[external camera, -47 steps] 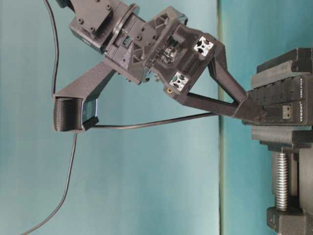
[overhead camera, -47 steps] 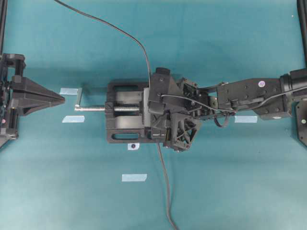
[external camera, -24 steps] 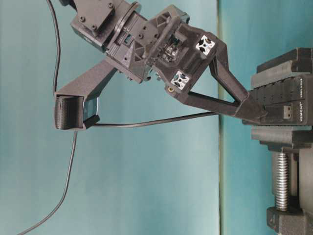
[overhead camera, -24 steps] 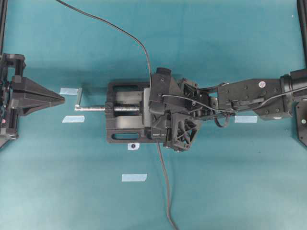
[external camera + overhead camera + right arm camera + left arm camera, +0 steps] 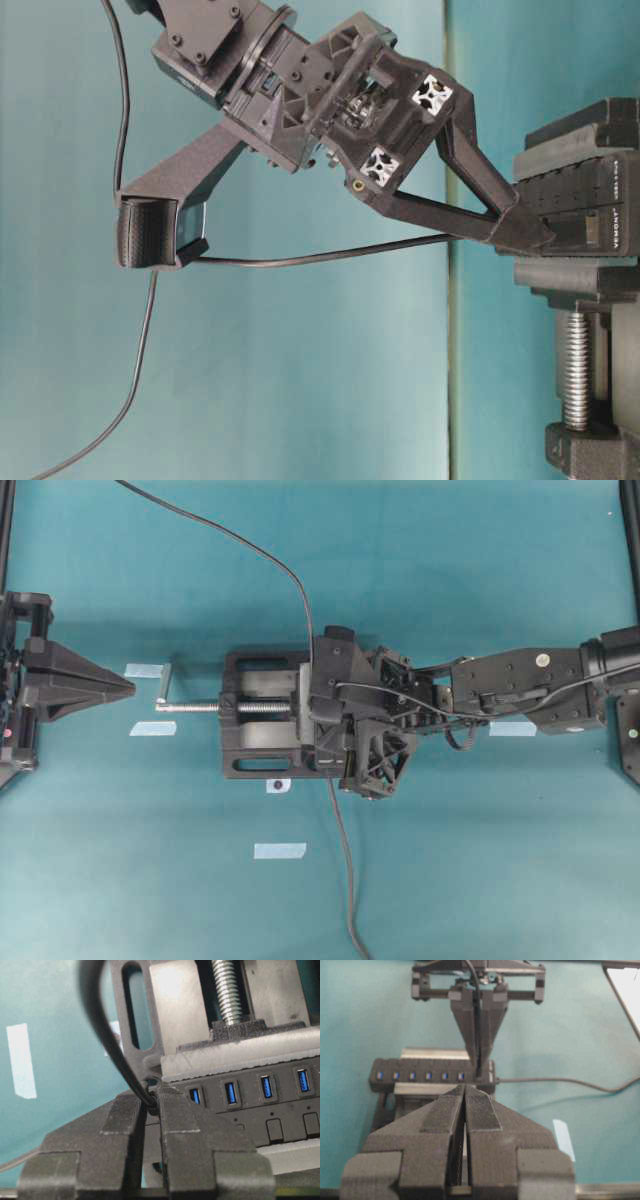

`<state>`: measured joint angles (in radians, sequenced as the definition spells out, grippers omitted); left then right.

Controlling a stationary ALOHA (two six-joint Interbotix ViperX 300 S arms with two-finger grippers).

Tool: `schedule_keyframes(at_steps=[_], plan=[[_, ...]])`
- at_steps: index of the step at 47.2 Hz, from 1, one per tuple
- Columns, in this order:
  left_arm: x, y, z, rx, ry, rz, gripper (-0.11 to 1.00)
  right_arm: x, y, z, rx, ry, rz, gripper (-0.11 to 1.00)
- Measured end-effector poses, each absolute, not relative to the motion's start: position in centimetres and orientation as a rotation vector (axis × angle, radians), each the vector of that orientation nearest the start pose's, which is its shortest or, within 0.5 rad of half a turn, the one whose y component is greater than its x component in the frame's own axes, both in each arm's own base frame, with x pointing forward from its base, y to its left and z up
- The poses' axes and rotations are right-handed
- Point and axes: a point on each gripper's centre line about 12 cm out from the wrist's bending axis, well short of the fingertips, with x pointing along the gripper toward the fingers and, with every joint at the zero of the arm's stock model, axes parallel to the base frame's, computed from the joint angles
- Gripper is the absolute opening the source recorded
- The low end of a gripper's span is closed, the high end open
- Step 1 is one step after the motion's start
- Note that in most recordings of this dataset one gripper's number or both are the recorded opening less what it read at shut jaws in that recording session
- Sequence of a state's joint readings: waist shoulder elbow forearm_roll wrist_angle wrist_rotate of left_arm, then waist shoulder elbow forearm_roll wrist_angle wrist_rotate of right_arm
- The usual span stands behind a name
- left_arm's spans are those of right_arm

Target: Insert the USB into the front port of the fixed hub.

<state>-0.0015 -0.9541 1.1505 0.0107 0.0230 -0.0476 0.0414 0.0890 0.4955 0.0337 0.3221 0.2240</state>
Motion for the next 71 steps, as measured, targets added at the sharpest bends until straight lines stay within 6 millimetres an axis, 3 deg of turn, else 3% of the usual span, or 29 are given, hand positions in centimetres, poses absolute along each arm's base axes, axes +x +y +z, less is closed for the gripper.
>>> schedule_keyframes(at_steps=[71], plan=[[19.89, -0.03, 26.30, -0.036, 0.224, 0.003, 0.00, 41.43, 2.12, 15.73, 0.220, 0.960, -0.068, 0.04]])
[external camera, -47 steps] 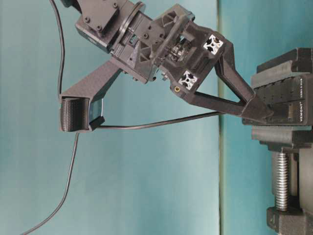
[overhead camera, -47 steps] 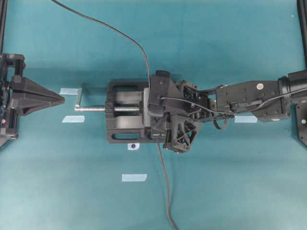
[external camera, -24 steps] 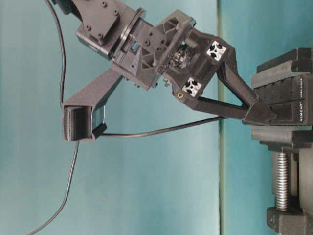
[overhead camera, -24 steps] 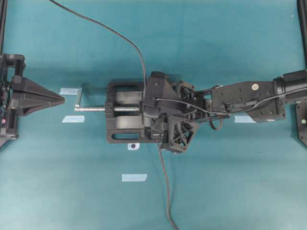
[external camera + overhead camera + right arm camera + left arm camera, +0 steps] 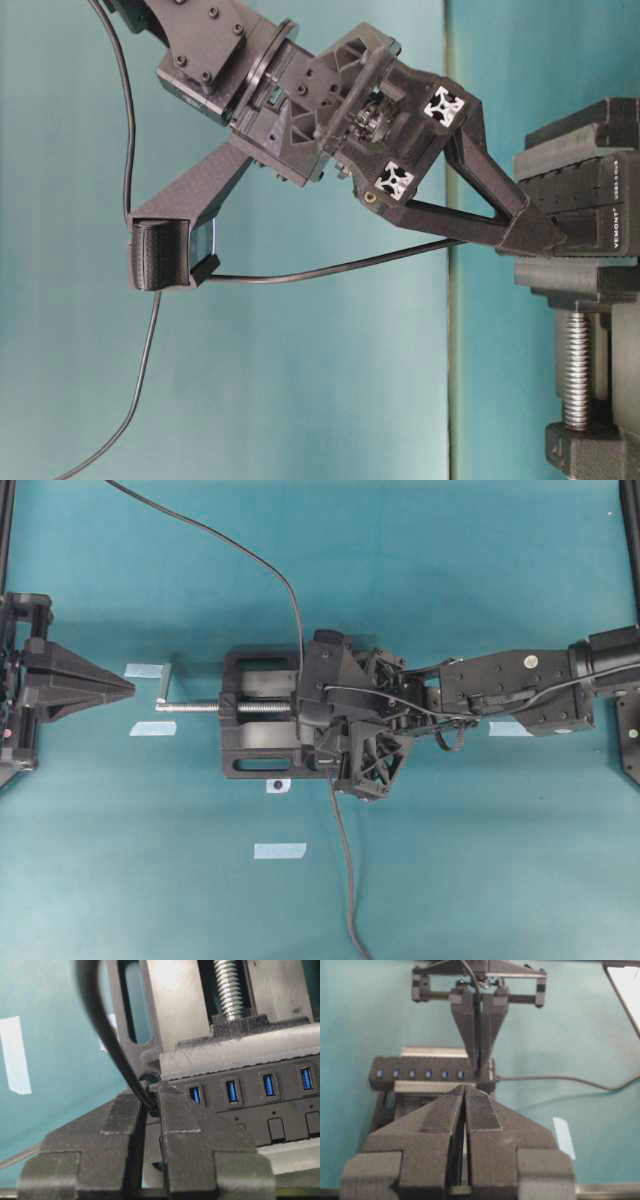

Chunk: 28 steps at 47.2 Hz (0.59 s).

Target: Insert the USB into the front port of the fixed hub.

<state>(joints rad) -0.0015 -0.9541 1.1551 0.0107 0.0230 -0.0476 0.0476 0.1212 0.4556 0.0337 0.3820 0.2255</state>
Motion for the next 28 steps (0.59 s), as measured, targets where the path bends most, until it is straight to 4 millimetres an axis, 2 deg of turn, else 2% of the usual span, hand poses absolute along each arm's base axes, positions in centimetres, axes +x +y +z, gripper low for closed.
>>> schedule_keyframes(at_steps=[16, 23, 28], plan=[[19.71, -0.03, 26.48, -0.035, 0.213, 0.003, 0.00, 41.45, 2.12, 15.83, 0.220, 0.958, -0.068, 0.07], [19.54, -0.03, 26.43, -0.040, 0.209, 0.003, 0.00, 41.39, 2.12, 16.04, 0.219, 0.954, -0.066, 0.14], [19.44, -0.03, 26.31, -0.038, 0.210, 0.003, 0.00, 41.41, 2.24, 16.21, 0.218, 0.949, -0.063, 0.23]])
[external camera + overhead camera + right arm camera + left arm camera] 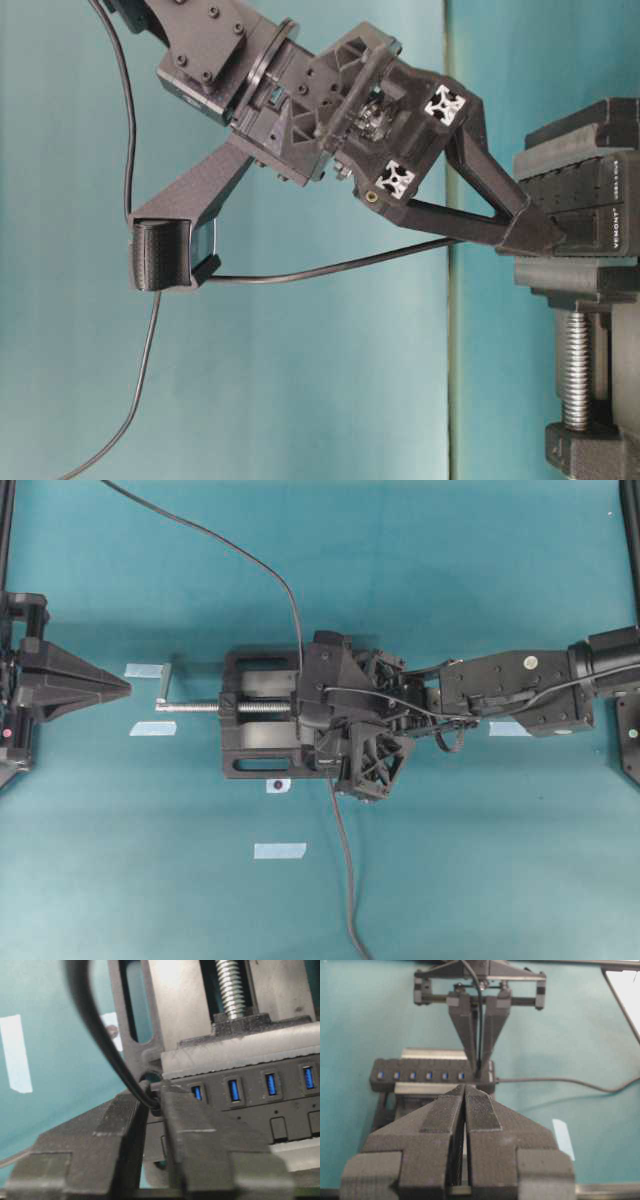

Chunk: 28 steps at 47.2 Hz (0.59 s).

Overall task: Insert the USB into the front port of the fixed hub.
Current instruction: 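Open the right gripper to release the inserted plug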

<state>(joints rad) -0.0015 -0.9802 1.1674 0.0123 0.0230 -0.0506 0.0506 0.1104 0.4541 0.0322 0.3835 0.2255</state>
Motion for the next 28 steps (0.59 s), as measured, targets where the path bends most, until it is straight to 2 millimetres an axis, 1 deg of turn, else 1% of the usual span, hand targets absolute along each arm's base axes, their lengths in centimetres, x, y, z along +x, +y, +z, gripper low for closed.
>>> schedule_keyframes(at_steps=[3, 13, 15, 18, 28], plan=[[19.44, -0.03, 26.33, -0.040, 0.209, 0.003, 0.00, 41.37, 2.37, 16.24, 0.216, 0.948, -0.060, 0.30], [19.40, -0.03, 26.28, -0.040, 0.210, 0.003, 0.00, 41.29, 2.77, 16.73, 0.204, 0.938, -0.048, 0.63], [19.40, -0.03, 26.28, -0.036, 0.210, 0.003, 0.00, 41.26, 2.77, 16.79, 0.204, 0.938, -0.048, 0.67], [19.40, -0.03, 26.28, -0.040, 0.210, 0.003, 0.00, 41.25, 2.77, 16.91, 0.204, 0.935, -0.048, 0.71], [19.40, -0.03, 26.28, -0.035, 0.210, 0.002, 0.00, 41.22, 2.63, 17.16, 0.203, 0.930, -0.050, 0.71]])
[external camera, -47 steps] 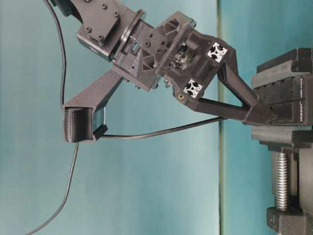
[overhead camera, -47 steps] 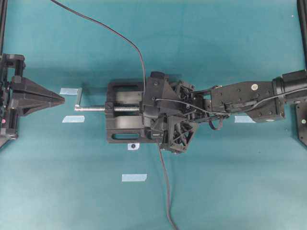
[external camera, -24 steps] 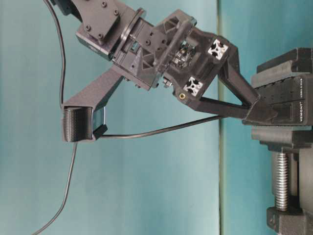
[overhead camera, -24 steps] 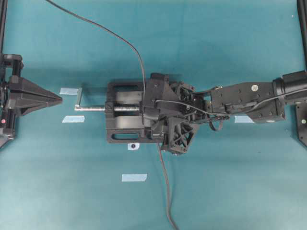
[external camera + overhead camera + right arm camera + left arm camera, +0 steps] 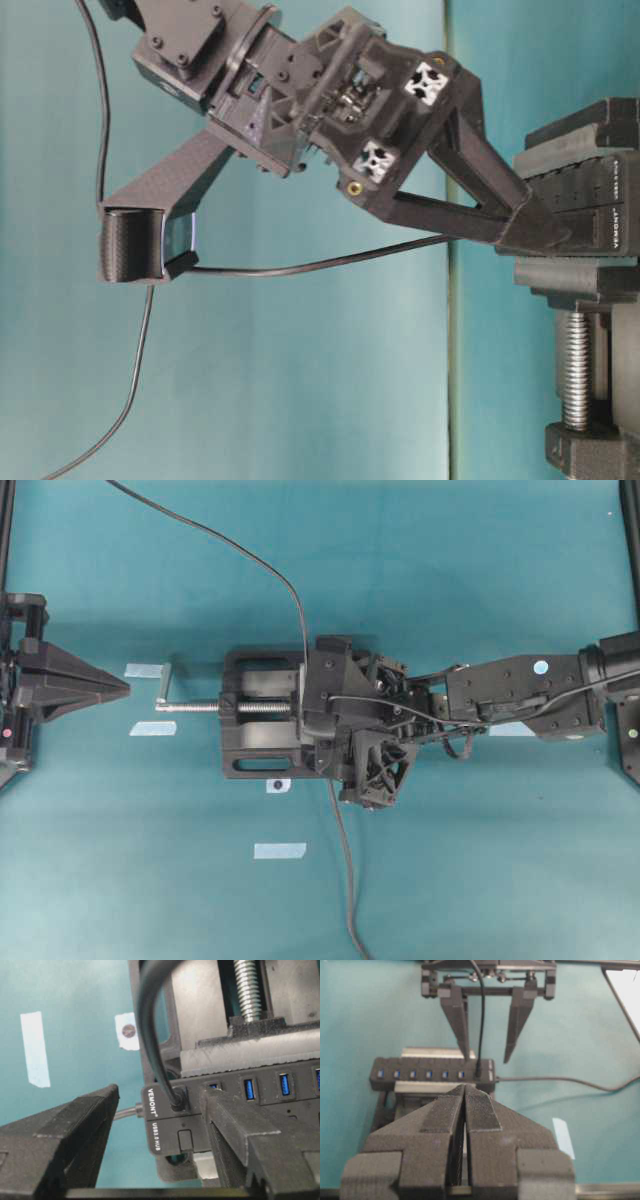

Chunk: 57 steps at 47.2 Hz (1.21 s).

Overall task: Insert the USB into the front port of the fixed hub.
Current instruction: 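Open the right gripper to release the inserted plug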

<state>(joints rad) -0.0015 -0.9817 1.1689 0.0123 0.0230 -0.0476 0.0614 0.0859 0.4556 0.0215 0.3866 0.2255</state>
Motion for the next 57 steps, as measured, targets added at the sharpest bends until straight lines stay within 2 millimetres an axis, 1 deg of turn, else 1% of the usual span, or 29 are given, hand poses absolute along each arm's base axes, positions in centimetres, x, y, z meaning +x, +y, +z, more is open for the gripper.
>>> schedule_keyframes(at_steps=[10, 34, 57], plan=[[19.40, -0.03, 26.28, -0.040, 0.210, 0.003, 0.00, 41.24, 2.24, 17.16, 0.204, 0.930, -0.057, 0.71], [19.34, -0.03, 26.36, -0.037, 0.206, 0.003, 0.00, 41.24, 2.31, 17.16, 0.205, 0.930, -0.057, 0.71], [19.32, -0.03, 26.39, -0.038, 0.204, 0.003, 0.00, 41.17, 2.24, 17.65, 0.206, 0.919, -0.057, 0.71]])
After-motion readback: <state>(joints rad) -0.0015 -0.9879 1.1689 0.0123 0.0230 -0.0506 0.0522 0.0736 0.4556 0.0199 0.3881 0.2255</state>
